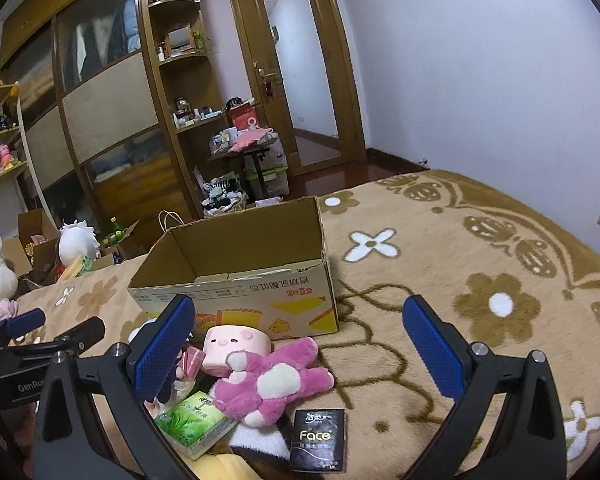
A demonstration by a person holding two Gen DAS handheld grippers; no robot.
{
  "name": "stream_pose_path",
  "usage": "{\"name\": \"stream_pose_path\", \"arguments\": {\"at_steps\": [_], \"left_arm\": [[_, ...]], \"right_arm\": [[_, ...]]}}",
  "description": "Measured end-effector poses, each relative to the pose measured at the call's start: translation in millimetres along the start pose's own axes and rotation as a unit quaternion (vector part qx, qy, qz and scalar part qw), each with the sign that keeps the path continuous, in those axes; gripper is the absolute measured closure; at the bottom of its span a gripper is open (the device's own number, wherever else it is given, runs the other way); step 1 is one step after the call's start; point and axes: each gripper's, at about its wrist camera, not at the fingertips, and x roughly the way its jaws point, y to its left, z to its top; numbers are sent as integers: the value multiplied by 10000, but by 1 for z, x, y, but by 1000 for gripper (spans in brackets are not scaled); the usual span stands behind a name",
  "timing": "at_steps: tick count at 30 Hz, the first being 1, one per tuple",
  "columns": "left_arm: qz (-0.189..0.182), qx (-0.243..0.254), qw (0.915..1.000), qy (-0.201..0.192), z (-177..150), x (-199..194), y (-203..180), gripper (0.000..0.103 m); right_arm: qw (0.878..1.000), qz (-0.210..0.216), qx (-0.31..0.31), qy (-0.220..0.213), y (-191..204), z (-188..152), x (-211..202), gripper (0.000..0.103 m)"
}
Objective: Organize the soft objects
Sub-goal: 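Close the left tool on the purple-haired doll while the right tool closes on the pink bear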
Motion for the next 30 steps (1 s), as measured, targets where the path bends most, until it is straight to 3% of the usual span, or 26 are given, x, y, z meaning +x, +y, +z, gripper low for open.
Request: {"name": "stream_pose_path", "arguments": {"at_steps": [12, 30], "left_arm": [[9, 58, 9999, 150, -3, 34, -10, 1], [-244, -127, 9983, 513, -21, 75, -10, 1]], "right_arm": [[9992, 267, 43, 296, -2, -6, 35, 0], [9898, 608, -62, 1289, 9, -39, 83, 2]]}}
